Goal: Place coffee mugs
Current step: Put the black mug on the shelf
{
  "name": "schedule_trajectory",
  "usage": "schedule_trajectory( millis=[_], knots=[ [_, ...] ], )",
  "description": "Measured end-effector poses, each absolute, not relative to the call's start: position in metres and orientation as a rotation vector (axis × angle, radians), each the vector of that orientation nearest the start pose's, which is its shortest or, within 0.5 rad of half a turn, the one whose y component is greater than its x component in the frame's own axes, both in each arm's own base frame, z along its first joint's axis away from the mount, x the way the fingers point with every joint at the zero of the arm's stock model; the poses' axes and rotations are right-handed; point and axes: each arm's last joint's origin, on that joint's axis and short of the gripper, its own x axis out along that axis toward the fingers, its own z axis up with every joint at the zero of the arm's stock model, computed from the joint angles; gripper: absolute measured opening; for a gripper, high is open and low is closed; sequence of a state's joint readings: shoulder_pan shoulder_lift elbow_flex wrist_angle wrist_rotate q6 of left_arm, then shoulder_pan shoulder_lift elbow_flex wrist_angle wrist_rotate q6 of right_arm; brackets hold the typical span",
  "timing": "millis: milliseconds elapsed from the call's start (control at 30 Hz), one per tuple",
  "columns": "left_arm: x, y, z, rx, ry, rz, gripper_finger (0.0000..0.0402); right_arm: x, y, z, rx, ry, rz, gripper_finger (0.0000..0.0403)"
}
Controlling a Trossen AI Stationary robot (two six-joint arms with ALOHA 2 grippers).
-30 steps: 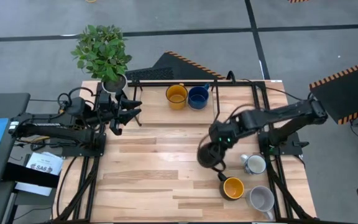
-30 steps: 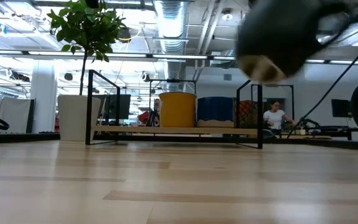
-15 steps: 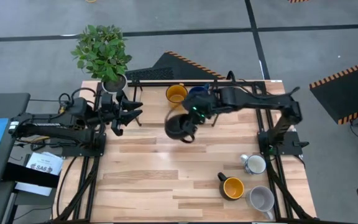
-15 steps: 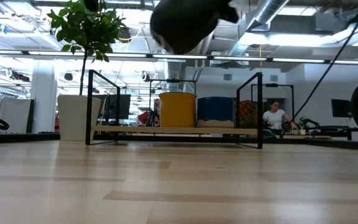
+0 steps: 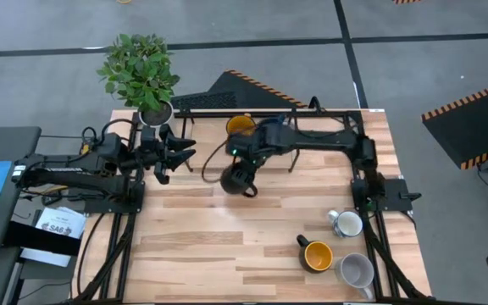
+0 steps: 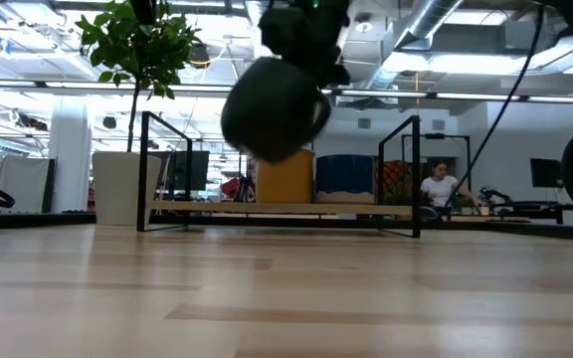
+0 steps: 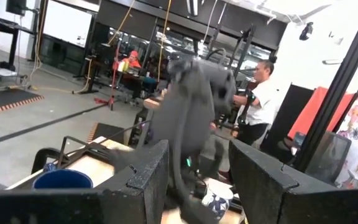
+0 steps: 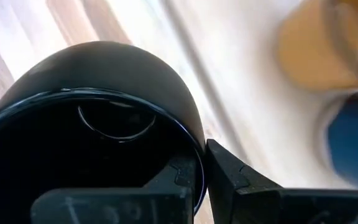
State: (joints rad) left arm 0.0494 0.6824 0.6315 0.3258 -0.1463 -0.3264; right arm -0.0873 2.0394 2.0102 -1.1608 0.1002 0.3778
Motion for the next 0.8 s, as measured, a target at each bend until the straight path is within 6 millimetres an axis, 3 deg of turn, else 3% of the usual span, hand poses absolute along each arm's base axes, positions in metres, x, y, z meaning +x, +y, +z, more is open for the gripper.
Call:
schedule_trajectory(
  millis=[200,400,800],
  knots=[
    [0.155,0.012,0.344,-0.336,-0.304,0.148,0.0152,0.438,-0.026,0.264,0.284,1.239,-0.363,0.004],
    [0.155,0.012,0.344,-0.33,-0.305,0.149,0.0152,0.449,-0.026,0.239,0.28,1.277,-0.374,0.004],
    [0.155,0.012,0.344,-0.329,-0.306,0.149,0.0152,0.46,-0.028,0.221,0.318,1.255,-0.404,0.0053]
  ],
)
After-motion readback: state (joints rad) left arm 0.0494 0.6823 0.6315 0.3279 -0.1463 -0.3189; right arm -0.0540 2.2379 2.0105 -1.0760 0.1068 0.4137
